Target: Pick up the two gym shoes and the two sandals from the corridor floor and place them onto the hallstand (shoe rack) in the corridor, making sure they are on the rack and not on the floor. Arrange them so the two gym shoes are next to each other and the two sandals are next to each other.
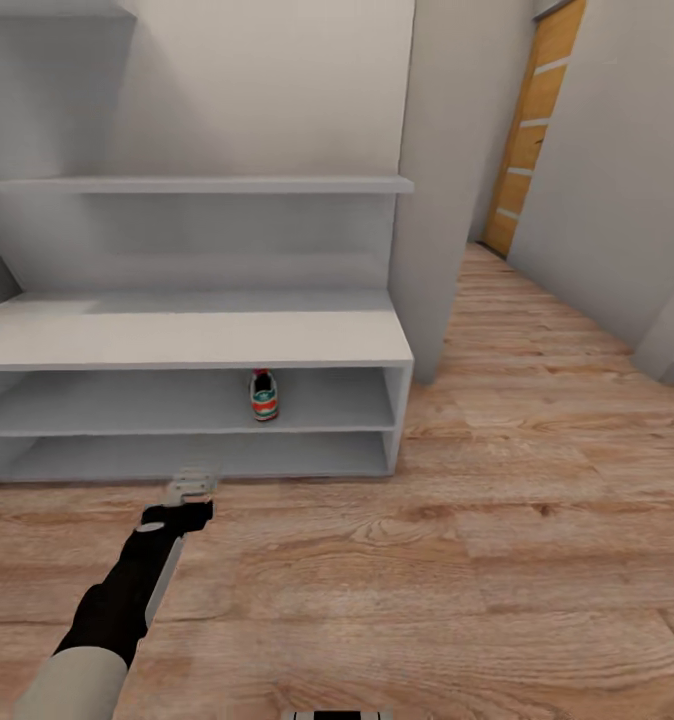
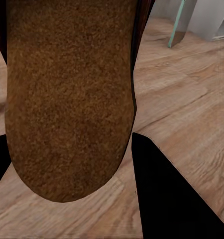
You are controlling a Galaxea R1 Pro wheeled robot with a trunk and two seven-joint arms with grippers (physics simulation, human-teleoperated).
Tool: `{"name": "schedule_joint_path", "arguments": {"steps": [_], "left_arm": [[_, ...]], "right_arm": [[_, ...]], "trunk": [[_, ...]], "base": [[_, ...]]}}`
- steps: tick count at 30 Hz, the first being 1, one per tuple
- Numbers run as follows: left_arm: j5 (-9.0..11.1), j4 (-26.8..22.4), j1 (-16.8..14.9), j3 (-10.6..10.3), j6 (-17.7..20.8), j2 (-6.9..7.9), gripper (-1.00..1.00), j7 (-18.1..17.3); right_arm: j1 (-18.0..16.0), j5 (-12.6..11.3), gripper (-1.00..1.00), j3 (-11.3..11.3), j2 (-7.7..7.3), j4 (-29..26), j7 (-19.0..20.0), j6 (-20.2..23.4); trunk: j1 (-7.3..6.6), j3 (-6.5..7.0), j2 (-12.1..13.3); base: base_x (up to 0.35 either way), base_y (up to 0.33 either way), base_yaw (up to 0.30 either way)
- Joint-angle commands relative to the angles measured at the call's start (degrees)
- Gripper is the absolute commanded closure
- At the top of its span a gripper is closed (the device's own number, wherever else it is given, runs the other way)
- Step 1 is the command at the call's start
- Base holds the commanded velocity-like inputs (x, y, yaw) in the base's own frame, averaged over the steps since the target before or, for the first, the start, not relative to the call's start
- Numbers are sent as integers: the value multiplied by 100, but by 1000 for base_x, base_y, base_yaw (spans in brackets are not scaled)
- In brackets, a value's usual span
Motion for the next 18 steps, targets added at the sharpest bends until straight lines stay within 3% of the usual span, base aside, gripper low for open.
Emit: {"name": "schedule_joint_path", "arguments": {"steps": [1, 4, 6, 9, 11, 13, 16, 18], "left_arm": [[-42, -4, 78, 0, -77, 4, -100, -7], [-18, 9, 757, 5, -953, 68, -100, -188], [-15, 12, 924, 6, -1209, 110, -100, -279], [20, 44, 1403, 6, -2034, 266, -100, -654], [173, 69, 1818, 17, -2587, 436, -100, -1032], [318, 74, 1988, 81, -2704, 543, -100, -1233], [668, 110, 2204, 344, -2796, 739, -100, -1876], [765, 206, 2257, 504, -2819, 790, -100, -2265]], "right_arm": [[-6, -16, 100, -23, 1, 4, 40, -13], [-6, -9, 100, -18, 8, 52, 40, -13], [-6, -10, 100, -17, 7, 97, 40, -13], [-6, -14, 100, -15, 9, 225, 40, -13], [-6, 32, 100, -14, 10, 273, 40, -13], [-6, 78, 100, -14, 10, 281, 40, -15], [-6, 151, 100, -14, 10, 296, 47, -20], [-6, 164, 100, -14, 10, 299, 48, -21]], "trunk": [[-5, -4, -2], [-5, -4, -2], [-5, -4, -2], [-5, -4, -2], [-5, -4, -2], [-5, -4, -2], [-5, -4, -2], [-5, -4, -2]], "base": [[-296, 80, 250], [-202, 45, 267], [-78, 15, 274], [-30, 6, 276], [-7, 1, 250], [-3, 1, 155], [-1, 0, 53], [0, 0, 18]]}}
